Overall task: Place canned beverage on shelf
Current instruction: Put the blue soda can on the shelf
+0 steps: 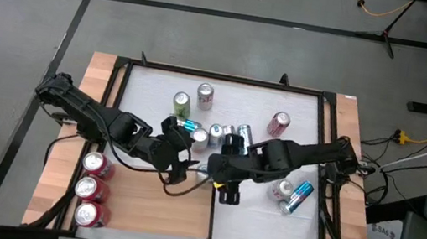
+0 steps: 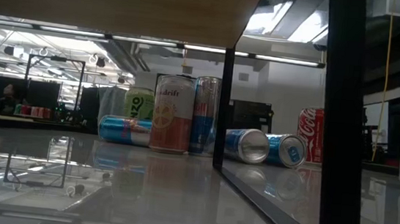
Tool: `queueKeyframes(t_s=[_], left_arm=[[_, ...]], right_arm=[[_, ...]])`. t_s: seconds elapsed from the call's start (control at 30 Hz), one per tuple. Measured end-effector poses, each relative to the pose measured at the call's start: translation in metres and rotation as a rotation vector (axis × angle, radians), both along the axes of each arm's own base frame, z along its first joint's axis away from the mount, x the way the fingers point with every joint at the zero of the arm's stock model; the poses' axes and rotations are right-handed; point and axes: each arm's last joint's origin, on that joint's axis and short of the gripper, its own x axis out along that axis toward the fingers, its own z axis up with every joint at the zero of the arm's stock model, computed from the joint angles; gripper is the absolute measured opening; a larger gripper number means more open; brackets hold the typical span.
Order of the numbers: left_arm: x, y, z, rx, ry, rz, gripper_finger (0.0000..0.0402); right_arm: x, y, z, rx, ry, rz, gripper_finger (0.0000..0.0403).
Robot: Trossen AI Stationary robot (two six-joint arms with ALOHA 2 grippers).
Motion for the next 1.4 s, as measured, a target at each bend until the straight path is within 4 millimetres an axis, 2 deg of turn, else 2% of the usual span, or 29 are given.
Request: queueKeyframes(t_s=[0.4,0.67,1.03,1.4], left_arm=[[-0.002,-0.004,-0.001,-0.001,0.008,-0.017,0.0302],[-0.006,-0.003,-0.004,-0.002,0.058,0.003,0.0302],[-0.011,-0.015,-0.005,-0.017,0.057,-0.031,0.0302],[-0.01,-0.023,-0.002,-0.035,0.012,-0.057,0.0302]], right_arm=[[0.002,-0.001,-0.001,-0.022,-0.024,-0.063,0.0271],[0.002,0.0,-0.001,0.021,-0.006,-0.035,0.0271],[0.007,0.002,0.003,0.049,-0.075,-0.036,0.0271],[0.006,0.001,0.002,0.024,-0.069,-0.048,0.0271]])
